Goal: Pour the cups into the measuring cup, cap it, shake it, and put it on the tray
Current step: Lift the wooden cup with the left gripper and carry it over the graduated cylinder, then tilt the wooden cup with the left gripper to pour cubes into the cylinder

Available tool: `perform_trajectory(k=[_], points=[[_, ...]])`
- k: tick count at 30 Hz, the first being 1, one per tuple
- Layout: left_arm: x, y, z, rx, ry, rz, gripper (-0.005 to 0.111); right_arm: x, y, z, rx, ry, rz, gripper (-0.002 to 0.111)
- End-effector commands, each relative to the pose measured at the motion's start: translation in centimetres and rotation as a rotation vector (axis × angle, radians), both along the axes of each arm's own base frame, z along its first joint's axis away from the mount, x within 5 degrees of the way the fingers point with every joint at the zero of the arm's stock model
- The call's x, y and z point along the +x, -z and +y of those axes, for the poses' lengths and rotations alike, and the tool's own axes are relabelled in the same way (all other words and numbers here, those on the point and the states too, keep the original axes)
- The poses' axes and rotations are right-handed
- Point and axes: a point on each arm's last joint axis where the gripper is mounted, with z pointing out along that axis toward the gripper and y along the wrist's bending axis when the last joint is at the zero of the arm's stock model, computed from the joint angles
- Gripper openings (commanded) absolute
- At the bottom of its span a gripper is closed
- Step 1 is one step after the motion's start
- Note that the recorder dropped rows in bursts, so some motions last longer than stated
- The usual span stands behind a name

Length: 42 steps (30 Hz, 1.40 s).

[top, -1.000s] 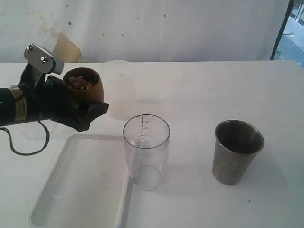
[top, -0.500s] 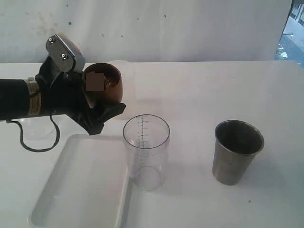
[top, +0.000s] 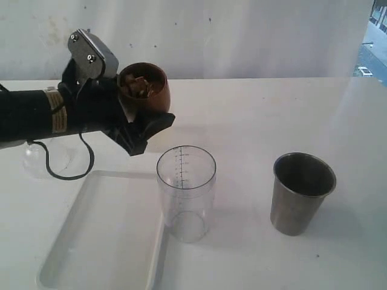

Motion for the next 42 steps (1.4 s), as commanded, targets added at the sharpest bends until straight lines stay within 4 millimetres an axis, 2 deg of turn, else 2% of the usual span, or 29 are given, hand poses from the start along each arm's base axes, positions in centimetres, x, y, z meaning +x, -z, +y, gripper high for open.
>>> perform_trajectory(k=[1,11,16,42], points=[[1.1,-0.5,-0.8,-0.055,-0.002,0.007,0.0,0.0,-0.1,0.0,-0.004,0.0,-0.011,0.0],[2.0,0.6,-3.1,0.036,0.085,-0.056,0.0,0.0,-0.1,0.0,-0.004,0.0,-0.011,0.0],[2.2,0.6,-3.6,0.09,0.121,-0.134,0.0,0.0,-0.1,0.0,-0.004,0.0,-0.011,0.0],[2.2,0.9,-3.4,0.321,0.232,-0.383,0.0,0.0,-0.1,0.0,-0.004,0.0,-0.011,0.0]])
